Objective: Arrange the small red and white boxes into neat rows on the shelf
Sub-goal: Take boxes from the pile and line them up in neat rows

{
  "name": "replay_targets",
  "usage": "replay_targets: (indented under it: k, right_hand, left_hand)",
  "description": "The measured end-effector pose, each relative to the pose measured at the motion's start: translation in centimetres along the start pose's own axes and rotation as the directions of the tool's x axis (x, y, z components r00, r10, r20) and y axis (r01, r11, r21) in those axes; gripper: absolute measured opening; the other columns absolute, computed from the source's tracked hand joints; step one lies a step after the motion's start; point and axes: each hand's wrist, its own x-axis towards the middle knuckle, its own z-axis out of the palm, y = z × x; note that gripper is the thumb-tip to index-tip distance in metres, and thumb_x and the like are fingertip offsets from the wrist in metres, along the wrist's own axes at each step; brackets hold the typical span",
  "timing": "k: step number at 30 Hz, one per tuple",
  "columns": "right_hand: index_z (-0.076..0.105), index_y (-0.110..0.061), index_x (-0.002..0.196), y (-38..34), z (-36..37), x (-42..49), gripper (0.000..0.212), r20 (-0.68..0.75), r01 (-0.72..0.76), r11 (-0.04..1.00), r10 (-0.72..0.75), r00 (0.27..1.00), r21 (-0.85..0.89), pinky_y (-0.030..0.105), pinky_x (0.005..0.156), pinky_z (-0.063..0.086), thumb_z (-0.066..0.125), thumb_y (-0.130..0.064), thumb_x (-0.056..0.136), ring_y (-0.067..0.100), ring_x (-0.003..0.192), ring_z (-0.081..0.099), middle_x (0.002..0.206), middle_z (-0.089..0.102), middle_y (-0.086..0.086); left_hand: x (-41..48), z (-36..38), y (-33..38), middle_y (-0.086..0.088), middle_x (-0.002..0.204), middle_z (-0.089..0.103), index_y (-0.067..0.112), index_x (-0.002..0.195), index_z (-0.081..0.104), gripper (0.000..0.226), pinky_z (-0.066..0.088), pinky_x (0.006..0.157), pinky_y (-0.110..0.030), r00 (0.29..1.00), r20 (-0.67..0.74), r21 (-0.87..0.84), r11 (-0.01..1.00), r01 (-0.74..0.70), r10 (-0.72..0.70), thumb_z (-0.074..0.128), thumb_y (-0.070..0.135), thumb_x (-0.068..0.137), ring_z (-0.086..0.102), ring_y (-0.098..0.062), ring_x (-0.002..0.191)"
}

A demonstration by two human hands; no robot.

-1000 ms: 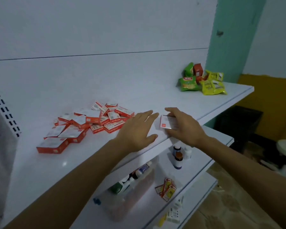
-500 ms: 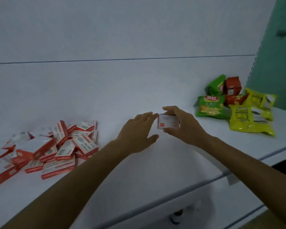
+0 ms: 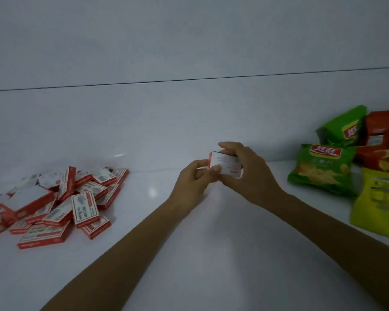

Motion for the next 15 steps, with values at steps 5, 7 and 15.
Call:
replay_targets:
  k: [5,7,15]
  right_hand:
    - [0.041,-0.03,0.13,-0.5,0.3,-0.3,0.066,-0.034,0.048,0.991,-0.044,0.998,0.125,0.029,0.076,0.052,0.072,-0.035,0.071,0.01,0.106,0.051,0.119,0.055,-0.009]
    - [0.041,-0.025,0.132,-0.3,0.0,-0.3,0.068,-0.035,0.069,0.988,-0.065,0.997,0.135,0.028,0.078,0.053,0.072,-0.032,0.072,0.013,0.108,0.051,0.121,0.055,-0.004]
    - [0.057,-0.017,0.117,0.3,-1.0,-0.3,0.05,-0.044,0.066,0.997,-0.064,0.997,0.042,0.024,0.077,0.05,0.067,-0.039,0.073,0.011,0.098,0.054,0.113,0.061,-0.002]
  left_hand:
    - [-0.3,-0.1,-0.1,-0.007,0.098,0.072,0.001,0.107,0.061,0.027,0.053,0.08,-0.022,0.999,0.012,-0.232,0.972,0.044,-0.042,0.054,0.022,0.091,0.069,-0.017,0.089]
    - [-0.3,-0.3,-0.2,-0.008,0.101,0.071,0.001,0.111,0.06,0.03,0.052,0.084,-0.024,0.998,0.025,-0.269,0.961,0.055,-0.05,0.055,0.022,0.091,0.068,-0.021,0.092]
    - [-0.1,-0.6,-0.3,-0.006,0.096,0.072,0.014,0.102,0.065,0.03,0.049,0.079,-0.026,0.993,-0.01,-0.371,0.922,0.108,-0.12,0.059,0.032,0.08,0.068,-0.017,0.088]
